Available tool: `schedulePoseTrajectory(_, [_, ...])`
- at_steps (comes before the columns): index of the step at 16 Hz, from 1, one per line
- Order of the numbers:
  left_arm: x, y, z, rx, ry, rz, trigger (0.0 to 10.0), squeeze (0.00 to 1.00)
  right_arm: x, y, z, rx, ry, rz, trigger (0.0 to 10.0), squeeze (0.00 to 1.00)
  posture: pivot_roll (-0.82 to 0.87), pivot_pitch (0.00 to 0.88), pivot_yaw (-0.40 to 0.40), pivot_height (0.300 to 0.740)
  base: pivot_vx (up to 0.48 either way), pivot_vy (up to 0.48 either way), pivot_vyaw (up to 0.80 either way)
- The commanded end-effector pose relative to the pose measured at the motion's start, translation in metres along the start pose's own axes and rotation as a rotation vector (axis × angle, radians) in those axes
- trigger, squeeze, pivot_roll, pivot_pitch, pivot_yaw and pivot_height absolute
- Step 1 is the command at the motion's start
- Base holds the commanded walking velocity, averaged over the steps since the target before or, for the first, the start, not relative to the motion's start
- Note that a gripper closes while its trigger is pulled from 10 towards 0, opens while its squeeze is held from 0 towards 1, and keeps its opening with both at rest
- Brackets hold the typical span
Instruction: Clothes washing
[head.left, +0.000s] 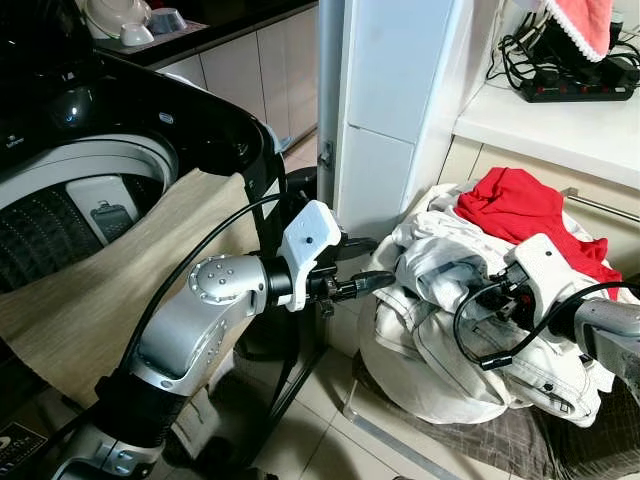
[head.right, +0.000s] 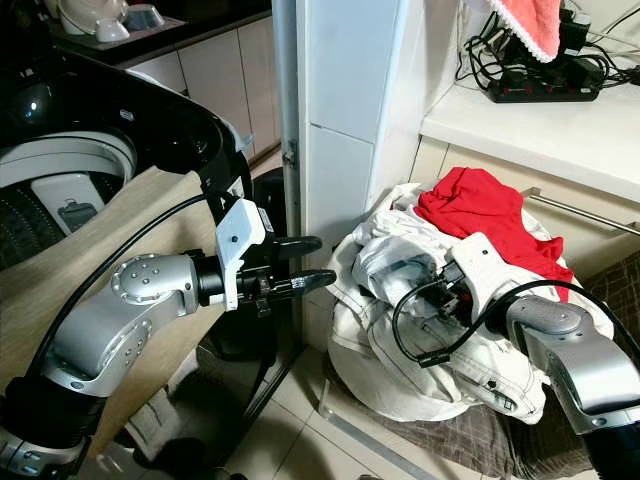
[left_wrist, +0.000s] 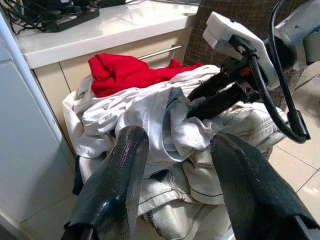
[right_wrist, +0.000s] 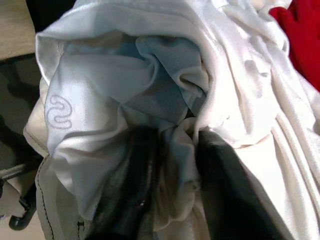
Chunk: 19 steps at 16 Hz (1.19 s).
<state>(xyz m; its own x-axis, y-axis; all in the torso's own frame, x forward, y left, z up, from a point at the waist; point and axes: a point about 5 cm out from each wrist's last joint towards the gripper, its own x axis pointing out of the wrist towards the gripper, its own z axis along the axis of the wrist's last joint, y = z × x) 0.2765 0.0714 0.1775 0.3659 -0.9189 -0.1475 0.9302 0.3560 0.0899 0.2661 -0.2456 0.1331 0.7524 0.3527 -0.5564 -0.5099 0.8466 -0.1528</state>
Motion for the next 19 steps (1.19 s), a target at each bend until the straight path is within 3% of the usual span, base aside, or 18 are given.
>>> schedulePoseTrajectory(1, [-0.002, 0.000, 0.004, 0.016, -0.005, 0.005, 10.0, 0.00, -0.003, -0.006, 0.008, 0.011, -0.038, -0.016, 0.0, 0.00, -0.12, 0.000, 0.025, 0.740, 0.000, 0.000, 0.00])
schedulePoseTrajectory(7, [-0.002, 0.003, 0.007, 0.018, -0.022, 0.035, 10.0, 0.00, -0.014, -0.009, 0.029, 0.134, -0.195, 0.051, 0.0, 0.00, -0.13, 0.000, 0.020, 0.740, 0.000, 0.000, 0.00])
schedulePoseTrajectory(8, [-0.001, 0.010, 0.014, 0.017, -0.065, 0.098, 10.0, 0.00, -0.022, -0.008, 0.047, 0.183, -0.311, 0.115, 0.0, 0.00, -0.13, 0.000, 0.020, 0.740, 0.000, 0.000, 0.00])
schedulePoseTrajectory(10, [0.000, 0.015, 0.018, 0.018, -0.099, 0.137, 10.0, 0.00, -0.027, -0.007, 0.057, 0.196, -0.374, 0.151, 0.0, 0.00, -0.14, 0.000, 0.020, 0.740, 0.000, 0.000, 0.00])
schedulePoseTrajectory(11, [0.005, 0.023, 0.035, -0.002, -0.214, 0.215, 10.0, 0.00, -0.045, -0.003, 0.087, 0.215, -0.556, 0.271, 0.0, 0.00, -0.14, 0.000, 0.017, 0.740, 0.000, 0.000, 0.00])
schedulePoseTrajectory(12, [0.006, 0.024, 0.037, -0.009, -0.229, 0.221, 10.0, 0.00, -0.048, -0.002, 0.091, 0.217, -0.579, 0.288, 0.0, 0.00, -0.14, 0.000, 0.017, 0.740, 0.000, 0.000, 0.00])
schedulePoseTrajectory(13, [0.014, 0.021, 0.048, -0.018, -0.303, 0.204, 10.0, 1.00, -0.067, 0.002, 0.112, 0.238, -0.722, 0.414, 0.0, 0.00, -0.14, 0.000, 0.010, 0.740, 0.000, 0.000, 0.00])
schedulePoseTrajectory(16, [0.025, 0.013, 0.053, -0.029, -0.337, 0.154, 10.0, 1.00, -0.077, 0.005, 0.123, 0.252, -0.794, 0.486, 0.0, 0.00, -0.15, 0.000, 0.005, 0.740, 0.000, 0.000, 0.00])
schedulePoseTrajectory(19, [0.035, 0.011, 0.054, -0.020, -0.359, 0.187, 10.0, 1.00, -0.089, 0.012, 0.133, 0.277, -0.861, 0.574, 0.0, 0.00, -0.15, 0.000, 0.007, 0.740, 0.000, 0.000, 0.00])
